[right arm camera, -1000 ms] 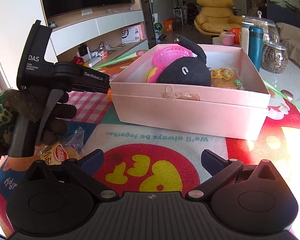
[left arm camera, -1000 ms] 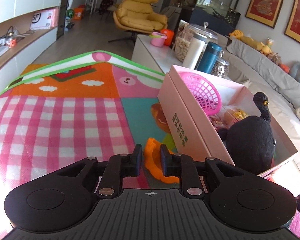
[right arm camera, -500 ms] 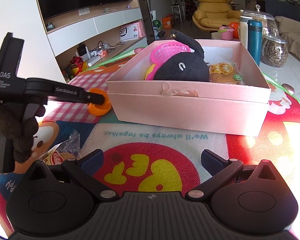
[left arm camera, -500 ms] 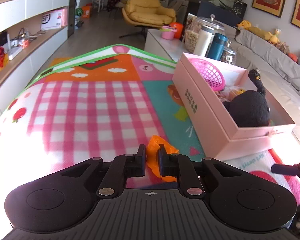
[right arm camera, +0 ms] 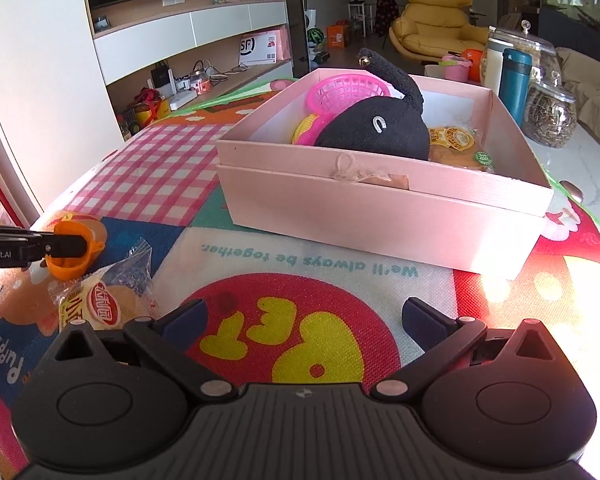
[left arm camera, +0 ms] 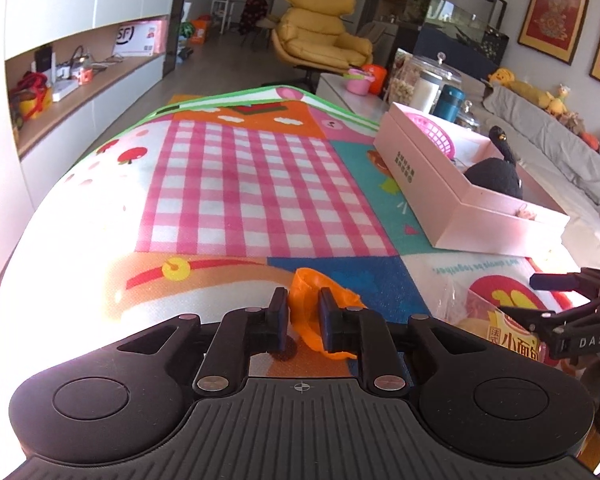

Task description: Organize objects

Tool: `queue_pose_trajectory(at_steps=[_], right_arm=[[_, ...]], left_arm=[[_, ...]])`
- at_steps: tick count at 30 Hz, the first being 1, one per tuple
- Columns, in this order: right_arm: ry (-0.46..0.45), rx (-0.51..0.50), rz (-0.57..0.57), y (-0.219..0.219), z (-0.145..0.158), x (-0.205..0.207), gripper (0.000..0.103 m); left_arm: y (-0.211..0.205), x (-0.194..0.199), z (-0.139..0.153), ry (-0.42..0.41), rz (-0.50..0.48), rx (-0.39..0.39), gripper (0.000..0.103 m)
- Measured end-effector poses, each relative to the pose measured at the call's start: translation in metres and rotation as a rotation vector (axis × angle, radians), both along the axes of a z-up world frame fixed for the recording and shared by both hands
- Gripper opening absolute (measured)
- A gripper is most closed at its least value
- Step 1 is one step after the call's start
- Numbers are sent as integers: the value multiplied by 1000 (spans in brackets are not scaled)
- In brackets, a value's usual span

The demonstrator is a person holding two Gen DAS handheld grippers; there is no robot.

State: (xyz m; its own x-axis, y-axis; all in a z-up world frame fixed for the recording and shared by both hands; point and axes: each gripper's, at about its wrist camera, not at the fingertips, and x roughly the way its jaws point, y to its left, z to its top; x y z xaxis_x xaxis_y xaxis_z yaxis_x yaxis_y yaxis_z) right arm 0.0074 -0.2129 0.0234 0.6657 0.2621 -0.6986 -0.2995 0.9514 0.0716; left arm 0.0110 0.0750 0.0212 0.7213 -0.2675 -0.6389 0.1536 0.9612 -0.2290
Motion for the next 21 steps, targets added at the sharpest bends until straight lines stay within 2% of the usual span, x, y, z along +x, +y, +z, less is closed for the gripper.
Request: queue_pose_trajectory(at_steps=[7,12,17,21], right_arm=[[1,-46,18,5,-1,0,103],[28,-31,36,4,11,-2,103],[-5,6,198,23,38,-29,103],[12,-25,338,52,38,-47,103]], left_arm=[[0,-11,-5,-41,40,-39,18],[-7,-25,-8,-102,38,12,19],[-2,-24,-10,-96,44,-28,19],[2,-24,-11,-93,49,-54,19]])
